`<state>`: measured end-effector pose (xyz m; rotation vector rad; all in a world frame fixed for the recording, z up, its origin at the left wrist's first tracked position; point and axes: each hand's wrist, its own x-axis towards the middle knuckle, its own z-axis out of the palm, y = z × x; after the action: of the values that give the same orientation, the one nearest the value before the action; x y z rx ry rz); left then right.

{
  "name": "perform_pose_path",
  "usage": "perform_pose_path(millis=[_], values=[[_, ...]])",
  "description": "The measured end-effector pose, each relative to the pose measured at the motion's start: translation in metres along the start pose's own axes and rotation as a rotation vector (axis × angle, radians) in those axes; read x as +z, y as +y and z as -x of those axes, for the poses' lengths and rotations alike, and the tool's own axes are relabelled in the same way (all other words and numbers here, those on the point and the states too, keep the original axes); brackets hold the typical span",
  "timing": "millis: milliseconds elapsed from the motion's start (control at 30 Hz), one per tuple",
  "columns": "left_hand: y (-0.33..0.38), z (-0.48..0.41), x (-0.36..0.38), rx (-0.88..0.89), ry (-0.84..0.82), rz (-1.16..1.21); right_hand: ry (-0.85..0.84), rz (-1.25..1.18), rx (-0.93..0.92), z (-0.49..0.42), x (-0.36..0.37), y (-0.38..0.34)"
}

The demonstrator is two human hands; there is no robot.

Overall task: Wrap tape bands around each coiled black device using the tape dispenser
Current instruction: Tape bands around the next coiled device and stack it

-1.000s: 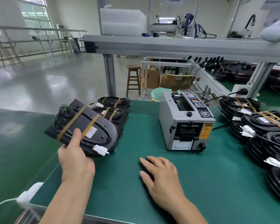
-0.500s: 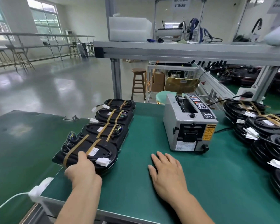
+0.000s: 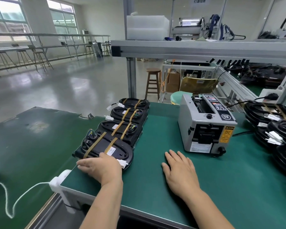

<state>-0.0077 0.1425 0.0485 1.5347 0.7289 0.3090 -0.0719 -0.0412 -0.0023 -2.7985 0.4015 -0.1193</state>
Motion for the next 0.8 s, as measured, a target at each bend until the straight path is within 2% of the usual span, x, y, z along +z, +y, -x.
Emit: perform_pose_path(millis=[167, 300, 367, 433, 533, 600, 700, 800], values=[[0.001, -0.004, -0.005, 0.102, 0.0, -0.125, 0.05, -0.063, -0.08, 0.001, 0.002, 0.004], [0.006, 0.014, 0.001, 0.4, 0.015, -0.21, 0.149, -0.126, -0.197, 0.005, 0.002, 0.005], [0.007, 0.031, 0.012, 0.547, -0.051, -0.24, 0.181, -0.131, -0.248, 0.007, 0.002, 0.008], [0.006, 0.049, 0.024, 0.623, -0.149, -0.27, 0.223, -0.176, -0.238, 0.01, -0.001, 0.012], [0.002, 0.068, 0.039, 0.751, -0.253, -0.288, 0.28, -0.375, -0.131, 0.016, -0.012, 0.019], [0.0, 0.076, 0.046, 0.809, -0.32, -0.289, 0.261, -0.576, 0.009, 0.019, -0.021, 0.027], [-0.003, 0.089, 0.057, 0.758, -0.503, -0.302, 0.233, -0.878, 0.216, 0.021, -0.033, 0.04], [-0.006, 0.105, 0.069, 0.739, -0.696, -0.301, 0.269, -1.237, 0.313, 0.023, -0.047, 0.053]])
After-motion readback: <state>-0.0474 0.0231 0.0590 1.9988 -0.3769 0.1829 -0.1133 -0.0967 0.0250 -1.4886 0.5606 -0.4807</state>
